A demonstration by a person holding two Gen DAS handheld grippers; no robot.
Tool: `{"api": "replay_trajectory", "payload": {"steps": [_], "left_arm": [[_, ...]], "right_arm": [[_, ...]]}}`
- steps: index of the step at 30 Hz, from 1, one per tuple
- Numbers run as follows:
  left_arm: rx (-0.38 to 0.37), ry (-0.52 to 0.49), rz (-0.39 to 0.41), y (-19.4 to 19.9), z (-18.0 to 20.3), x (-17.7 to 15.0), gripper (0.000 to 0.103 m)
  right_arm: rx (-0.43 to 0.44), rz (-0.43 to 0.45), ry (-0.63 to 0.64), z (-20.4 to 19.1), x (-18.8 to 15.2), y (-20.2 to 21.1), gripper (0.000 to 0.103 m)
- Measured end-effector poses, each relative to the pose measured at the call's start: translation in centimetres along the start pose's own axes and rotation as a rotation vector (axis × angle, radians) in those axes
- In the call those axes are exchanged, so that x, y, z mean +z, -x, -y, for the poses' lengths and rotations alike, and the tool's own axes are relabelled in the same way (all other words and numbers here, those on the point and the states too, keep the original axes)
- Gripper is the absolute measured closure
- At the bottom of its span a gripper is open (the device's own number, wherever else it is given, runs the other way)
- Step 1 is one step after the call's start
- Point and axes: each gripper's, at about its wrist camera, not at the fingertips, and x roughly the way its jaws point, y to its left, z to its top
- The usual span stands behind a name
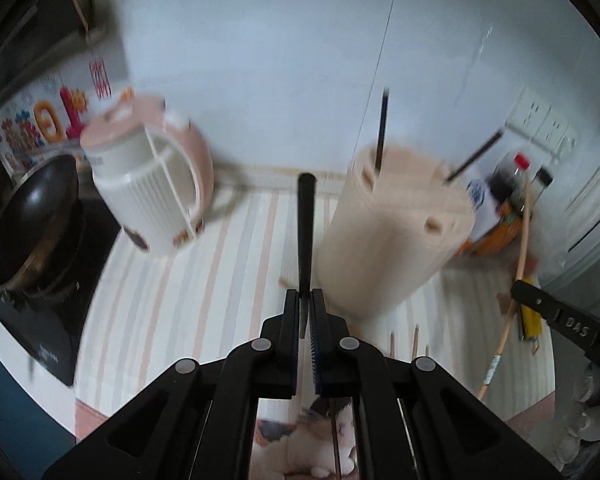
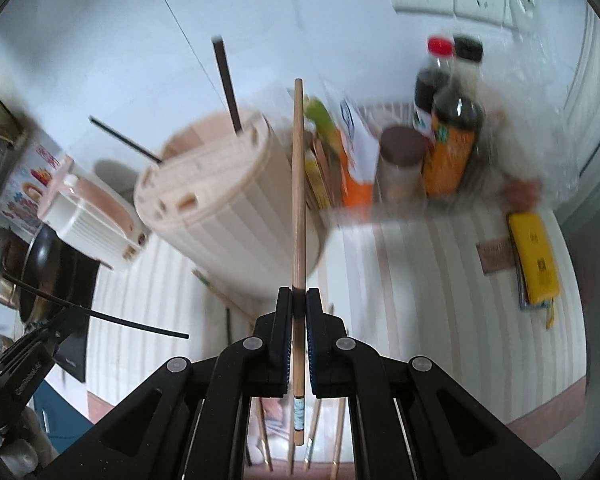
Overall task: Organize utensils
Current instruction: 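Lift both chopsticks and carry them above the beige holder, then drop both chopsticks into the holder by opening both grippers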
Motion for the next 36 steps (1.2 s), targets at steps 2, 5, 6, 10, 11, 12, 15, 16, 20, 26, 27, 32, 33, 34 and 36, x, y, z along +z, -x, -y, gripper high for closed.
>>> {"api": "replay_trajectory", "payload": {"steps": [2,5,6,10,11,12,15,16,20,26,27,32,33,34,36], "left_arm": [[-0.008,0.002,0.031,0.9,0.0,1.1,0.101],[-0.015,-0.002,0.073,2.7,0.2,2.6,0.101],[-0.018,0.000,0.087,3.5,0.2,3.2,0.101],[-0.038,-0.005,0.120,5.7,0.4,5.0,0.101],[-0.045,-0.008,0.125,6.2,0.6,5.5,0.101],[-0.053,-0.008,0.136,6.8,0.7,6.0,0.101],[-0.071,-0.017,0.169,8.6,1.4,7.3,0.101],[-0.080,-0.022,0.177,9.1,1.6,7.7,0.101],[-0.119,-0.027,0.196,10.4,2.4,9.3,0.101],[-0.156,-0.038,0.199,9.7,4.4,11.6,0.101],[-0.159,-0.040,0.194,9.2,4.8,12.1,0.101],[-0.159,-0.042,0.154,6.0,6.2,13.8,0.101],[-0.155,-0.044,0.140,5.0,6.4,14.1,0.101],[-0.149,-0.045,0.128,3.9,6.6,14.3,0.101],[-0.137,-0.049,0.106,2.1,6.8,14.4,0.101]], "right_arm": [[0.009,0.023,-0.001,-0.6,0.9,0.5,0.096],[0.030,0.056,0.000,-1.4,2.2,1.5,0.096],[0.040,0.065,0.001,-1.6,2.6,1.7,0.096],[0.082,0.094,-0.001,-2.7,4.4,2.7,0.096],[0.095,0.103,-0.003,-3.0,4.9,3.1,0.096],[0.107,0.109,-0.003,-3.3,5.4,3.3,0.096],[0.137,0.138,-0.004,-4.1,6.8,4.1,0.096],[0.145,0.150,-0.005,-4.3,7.3,4.4,0.096],[0.166,0.219,-0.011,-5.1,9.4,5.4,0.096],[0.175,0.328,-0.043,-5.0,12.4,5.3,0.096],[0.174,0.345,-0.047,-4.9,12.9,5.1,0.096],[0.166,0.403,-0.037,-5.4,14.7,3.3,0.096],[0.164,0.411,-0.028,-5.6,14.9,2.7,0.096],[0.158,0.415,-0.016,-5.9,15.1,2.1,0.096],[0.151,0.434,0.001,-6.1,15.2,0.9,0.096]]}}
